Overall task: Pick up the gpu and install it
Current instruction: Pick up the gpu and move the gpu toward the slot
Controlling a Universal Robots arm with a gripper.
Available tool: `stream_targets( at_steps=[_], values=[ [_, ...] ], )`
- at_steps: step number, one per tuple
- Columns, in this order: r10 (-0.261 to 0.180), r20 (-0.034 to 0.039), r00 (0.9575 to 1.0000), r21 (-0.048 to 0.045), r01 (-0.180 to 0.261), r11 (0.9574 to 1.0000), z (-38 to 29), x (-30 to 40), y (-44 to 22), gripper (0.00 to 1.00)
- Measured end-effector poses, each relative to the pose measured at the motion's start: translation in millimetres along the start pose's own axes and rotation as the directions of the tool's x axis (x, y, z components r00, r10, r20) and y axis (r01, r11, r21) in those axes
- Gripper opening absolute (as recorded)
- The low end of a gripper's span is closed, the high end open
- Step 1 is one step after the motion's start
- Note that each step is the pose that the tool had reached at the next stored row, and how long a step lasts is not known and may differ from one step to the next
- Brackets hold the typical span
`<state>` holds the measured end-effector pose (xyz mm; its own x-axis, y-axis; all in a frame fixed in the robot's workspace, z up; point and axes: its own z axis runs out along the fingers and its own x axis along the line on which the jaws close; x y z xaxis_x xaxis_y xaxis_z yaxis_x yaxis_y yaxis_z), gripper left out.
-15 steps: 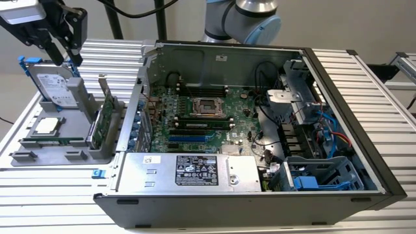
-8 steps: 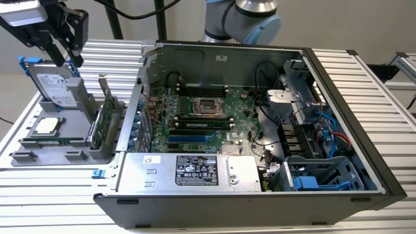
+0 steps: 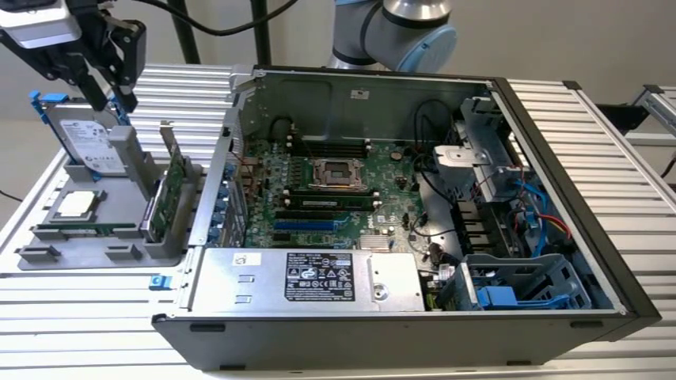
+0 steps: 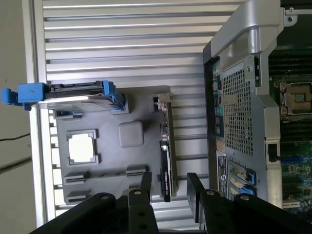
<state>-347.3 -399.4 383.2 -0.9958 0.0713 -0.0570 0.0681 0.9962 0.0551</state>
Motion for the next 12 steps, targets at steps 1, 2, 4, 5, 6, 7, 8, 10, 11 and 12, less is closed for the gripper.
stream_targets(
  at_steps=[1,2,4,5,6,7,8,10,11,12],
  values=[
    [0.000,0.0000,1.0000,0.0000,0.000,1.0000,0.5,-0.1,0.0,1.00],
    [0.000,0.0001,1.0000,0.0000,0.000,1.0000,0.9,-0.2,0.0,1.00],
    [0.000,0.0001,1.0000,0.0000,0.000,1.0000,1.8,-0.5,-0.1,1.00],
    [0.000,0.0001,1.0000,-0.0001,0.000,1.0000,2.3,-0.7,-0.1,1.00],
    [0.000,0.0001,1.0000,0.0000,0.000,1.0000,2.7,-0.7,-0.1,1.00],
    [0.000,0.0001,1.0000,0.0000,0.000,1.0000,3.2,-0.8,-0.1,1.00],
    [0.000,0.0001,1.0000,-0.0001,0.000,1.0000,3.7,-0.8,-0.1,1.00],
    [0.000,0.0002,1.0000,-0.0001,0.000,1.0000,5.0,-0.8,-0.2,1.00],
    [0.000,0.0001,1.0000,-0.0001,0.000,1.0000,5.7,-0.8,-0.2,1.00],
    [0.000,0.0001,1.0000,0.0000,0.000,1.0000,6.4,-0.8,-0.3,1.00]
  ],
)
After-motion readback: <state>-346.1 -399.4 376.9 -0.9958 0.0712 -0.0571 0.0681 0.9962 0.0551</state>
